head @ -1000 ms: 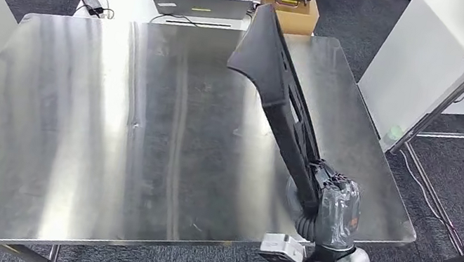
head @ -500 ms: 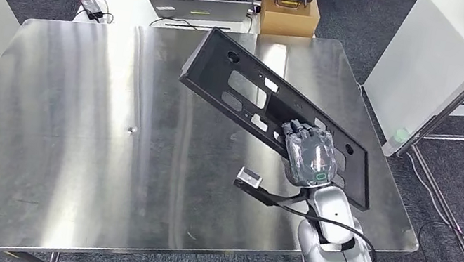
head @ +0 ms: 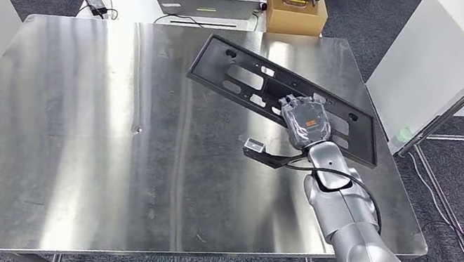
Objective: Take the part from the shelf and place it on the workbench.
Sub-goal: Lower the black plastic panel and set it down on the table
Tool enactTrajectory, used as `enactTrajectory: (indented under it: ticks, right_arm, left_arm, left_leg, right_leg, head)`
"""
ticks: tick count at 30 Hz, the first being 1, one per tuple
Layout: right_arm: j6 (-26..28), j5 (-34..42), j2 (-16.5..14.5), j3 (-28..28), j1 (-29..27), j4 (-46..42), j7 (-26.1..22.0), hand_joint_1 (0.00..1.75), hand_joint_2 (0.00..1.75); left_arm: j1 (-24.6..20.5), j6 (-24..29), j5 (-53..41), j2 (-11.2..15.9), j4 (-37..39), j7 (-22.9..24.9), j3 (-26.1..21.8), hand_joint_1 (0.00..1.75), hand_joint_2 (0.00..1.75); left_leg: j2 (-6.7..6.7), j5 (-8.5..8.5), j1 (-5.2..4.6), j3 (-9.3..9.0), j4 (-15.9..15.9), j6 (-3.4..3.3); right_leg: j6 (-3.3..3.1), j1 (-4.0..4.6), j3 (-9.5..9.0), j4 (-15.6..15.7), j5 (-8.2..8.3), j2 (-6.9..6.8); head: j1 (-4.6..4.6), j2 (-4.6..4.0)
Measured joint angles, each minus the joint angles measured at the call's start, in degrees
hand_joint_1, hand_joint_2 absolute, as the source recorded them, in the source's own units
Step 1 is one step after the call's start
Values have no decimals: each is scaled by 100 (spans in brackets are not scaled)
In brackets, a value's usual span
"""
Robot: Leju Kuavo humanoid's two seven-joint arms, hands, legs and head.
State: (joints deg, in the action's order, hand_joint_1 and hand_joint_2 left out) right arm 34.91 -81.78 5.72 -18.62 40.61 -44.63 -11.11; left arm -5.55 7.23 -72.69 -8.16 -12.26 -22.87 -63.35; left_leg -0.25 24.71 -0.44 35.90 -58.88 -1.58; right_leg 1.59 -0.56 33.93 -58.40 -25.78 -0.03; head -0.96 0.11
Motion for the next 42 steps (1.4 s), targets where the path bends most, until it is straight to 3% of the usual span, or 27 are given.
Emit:
enactTrajectory:
  ticks: [5, 14, 16, 19, 21, 23, 30, 34, 42]
  right_arm:
    - [-337, 568, -94, -126, 242, 521, -1050, 175, 175]
    - [-368, 666, -673, -759, 655, 1396, -1880, 175, 175]
    - [-437, 873, -896, -936, 692, 1448, -2192, 175, 175]
    - [-627, 1104, -1369, -1436, 744, 1459, -2318, 175, 175]
    - [-657, 1230, -1581, -1764, 727, 1392, -2270, 87, 87]
    - [-646, 1363, -1651, -2009, 694, 1287, -2234, 0, 0]
    - [-617, 1596, -1504, -2400, 548, 1015, -1880, 0, 0]
    - [-543, 1630, -1435, -2474, 531, 962, -1739, 0, 0]
    - [-380, 1449, -1315, -2536, 505, 899, -1276, 0, 0]
  left_arm:
    - [-31, -4, -41, -2, 1, -1, 40, 0, 175]
    - [-52, 232, -23, -84, 33, 29, 98, 0, 175]
    - [-244, 288, 211, -121, 46, 308, 46, 0, 175]
    - [-1122, 288, 400, -195, 52, 1322, -41, 0, 175]
    - [-1665, 299, 350, -267, 52, 1659, -33, 0, 175]
    - [-1901, 321, 306, -335, 54, 1734, -12, 0, 175]
    - [-2016, 325, 250, -447, 59, 1825, 93, 0, 175]
    - [-2027, 362, 250, -457, 59, 1896, 117, 0, 0]
    - [-2076, 257, 291, -412, 59, 1987, 151, 0, 0]
  left_leg:
    - [-3, 16, -33, 5, 2, -70]
    - [-2, 20, -35, 6, 1, -95]
    - [0, 15, -32, 11, 1, -101]
    - [-10, -2, -15, 31, 0, -114]
    - [-25, -7, 0, 28, 1, -111]
    - [-21, -10, 7, 21, 2, -108]
    - [6, -6, -5, 26, 0, -108]
    - [5, -4, -9, 27, 0, -108]
    - [5, -4, -9, 27, 0, -108]
  right_leg:
    - [23, -15, -19, 56, 10, -4]
    - [47, -15, -26, 86, 25, -3]
    - [51, -16, -14, 85, 29, -2]
    - [65, -17, 7, 85, 41, -18]
    - [64, -13, -2, 85, 40, -37]
    - [64, -5, -9, 83, 40, -37]
    - [65, 0, -8, 84, 40, -9]
    - [65, 0, -2, 85, 40, -9]
    - [65, -1, -2, 85, 41, -9]
  head:
    - [-1, 0]
    - [-1, 0]
    - [0, 0]
    - [-1, 0]
    - [0, 0]
    - [2, 0]
    - [2, 0]
    - [2, 0]
    - [2, 0]
